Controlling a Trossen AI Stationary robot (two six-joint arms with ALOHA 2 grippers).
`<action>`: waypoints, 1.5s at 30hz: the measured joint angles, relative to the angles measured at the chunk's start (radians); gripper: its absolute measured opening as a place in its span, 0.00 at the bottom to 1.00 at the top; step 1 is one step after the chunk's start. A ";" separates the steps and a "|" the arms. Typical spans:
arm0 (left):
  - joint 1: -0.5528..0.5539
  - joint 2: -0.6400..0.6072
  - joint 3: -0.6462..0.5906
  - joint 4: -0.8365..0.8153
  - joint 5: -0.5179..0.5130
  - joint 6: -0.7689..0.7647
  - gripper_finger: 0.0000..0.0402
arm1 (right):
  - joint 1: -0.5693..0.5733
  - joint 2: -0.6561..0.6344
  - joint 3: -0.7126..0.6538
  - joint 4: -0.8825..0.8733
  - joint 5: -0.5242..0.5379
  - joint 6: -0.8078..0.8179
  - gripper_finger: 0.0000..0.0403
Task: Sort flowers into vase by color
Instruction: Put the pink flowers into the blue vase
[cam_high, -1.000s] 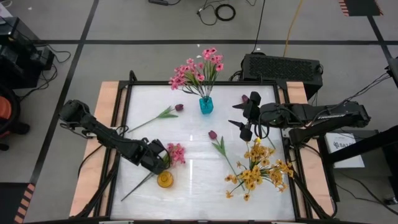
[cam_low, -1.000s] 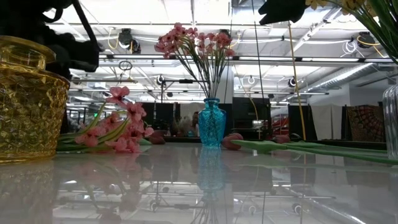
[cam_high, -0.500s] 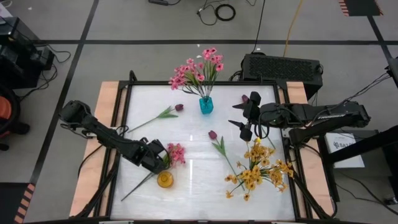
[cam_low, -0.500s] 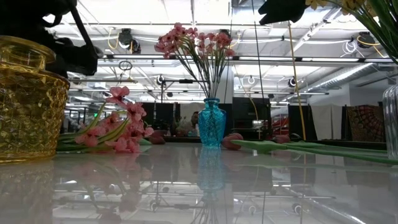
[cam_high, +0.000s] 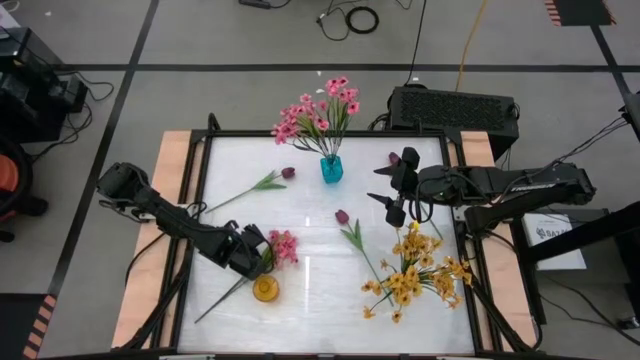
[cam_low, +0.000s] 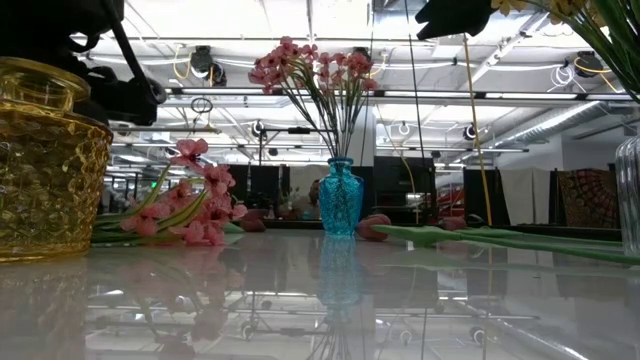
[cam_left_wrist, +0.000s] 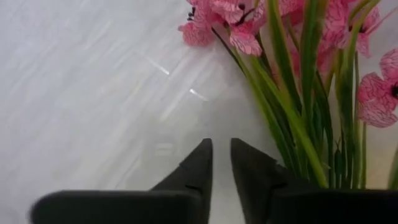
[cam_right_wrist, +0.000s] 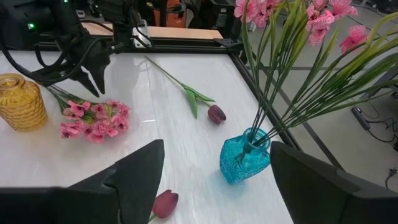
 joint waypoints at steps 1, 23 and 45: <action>0.000 0.000 0.000 -0.001 -0.005 0.006 0.13 | 0.000 0.000 0.000 0.001 0.000 0.000 0.71; -0.061 -0.106 -0.012 -0.018 0.147 -0.064 0.09 | 0.000 0.000 0.000 0.002 0.000 -0.001 0.71; -0.166 -0.029 -0.072 0.111 0.108 -0.136 0.52 | 0.000 0.000 0.000 0.007 0.000 -0.005 0.71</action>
